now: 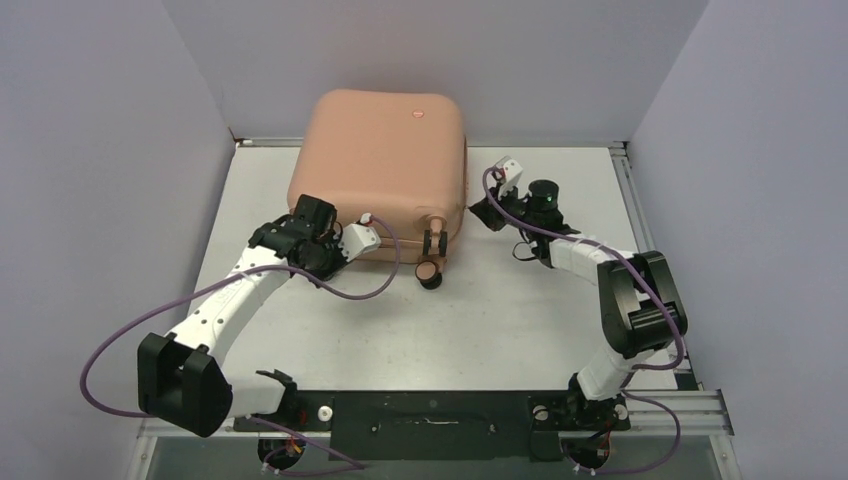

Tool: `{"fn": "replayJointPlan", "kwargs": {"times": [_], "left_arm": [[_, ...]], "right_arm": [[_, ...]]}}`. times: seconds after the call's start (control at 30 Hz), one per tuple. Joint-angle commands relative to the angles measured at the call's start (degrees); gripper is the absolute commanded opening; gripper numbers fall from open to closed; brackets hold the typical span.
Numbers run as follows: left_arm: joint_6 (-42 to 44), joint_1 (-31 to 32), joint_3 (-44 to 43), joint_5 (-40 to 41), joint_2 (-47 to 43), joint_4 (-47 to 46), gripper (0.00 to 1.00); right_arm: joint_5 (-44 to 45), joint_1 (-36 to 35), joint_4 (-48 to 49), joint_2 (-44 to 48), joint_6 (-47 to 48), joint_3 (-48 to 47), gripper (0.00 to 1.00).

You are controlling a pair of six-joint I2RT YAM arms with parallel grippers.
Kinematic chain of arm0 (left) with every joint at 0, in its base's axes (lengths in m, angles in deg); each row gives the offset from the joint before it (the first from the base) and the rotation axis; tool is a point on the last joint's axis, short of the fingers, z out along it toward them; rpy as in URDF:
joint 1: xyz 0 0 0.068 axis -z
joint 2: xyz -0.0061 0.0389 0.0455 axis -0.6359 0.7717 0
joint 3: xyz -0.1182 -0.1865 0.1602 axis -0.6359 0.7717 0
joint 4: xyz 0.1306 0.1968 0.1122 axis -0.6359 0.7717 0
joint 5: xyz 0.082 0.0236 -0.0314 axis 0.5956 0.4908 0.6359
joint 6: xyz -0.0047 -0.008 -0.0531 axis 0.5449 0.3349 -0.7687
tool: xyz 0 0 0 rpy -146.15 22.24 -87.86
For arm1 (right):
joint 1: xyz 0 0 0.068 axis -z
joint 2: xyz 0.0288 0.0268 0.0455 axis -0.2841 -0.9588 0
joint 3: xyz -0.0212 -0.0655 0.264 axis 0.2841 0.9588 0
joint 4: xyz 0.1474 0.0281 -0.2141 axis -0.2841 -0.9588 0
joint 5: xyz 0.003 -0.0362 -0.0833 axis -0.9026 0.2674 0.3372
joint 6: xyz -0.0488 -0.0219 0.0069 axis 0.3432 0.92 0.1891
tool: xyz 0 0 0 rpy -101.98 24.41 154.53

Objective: Pack the luggage
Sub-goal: Zip the luggage at the center of the board.

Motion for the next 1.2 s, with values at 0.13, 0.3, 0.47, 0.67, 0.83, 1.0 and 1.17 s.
{"fn": "replayJointPlan", "kwargs": {"times": [0.13,0.3,0.47,0.67,0.83,1.0,1.17], "left_arm": [[3.3,-7.1,1.8,8.2,-1.4,-11.5,0.00],[4.8,-9.3,1.5,5.3,-1.8,-10.5,0.00],[4.6,-9.9,0.1,2.1,-2.2,-8.5,0.00],[3.7,-10.1,-1.0,-2.2,-4.0,-6.0,0.00],[2.7,-10.3,-0.4,-4.5,-6.6,-4.6,0.00],[1.6,-10.6,-1.9,-6.7,-8.0,-3.0,0.00],[-0.4,-10.2,-6.9,-8.9,-7.1,-2.2,0.03]], "right_arm": [[11.1,1.8,3.8,-5.4,6.1,-10.0,0.05],[12.2,1.8,0.9,-10.9,5.7,-17.9,0.05],[13.5,1.1,-3.9,-15.7,7.6,-25.8,0.05],[17.6,0.8,-7.8,-22.4,10.1,-35.8,0.05],[15.9,1.4,-6.5,-23.8,9.3,-37.6,0.05],[10.7,1.9,-4.9,-19.5,5.1,-32.6,0.38],[8.7,5.0,-5.6,-12.8,0.2,-28.2,0.65]]}}
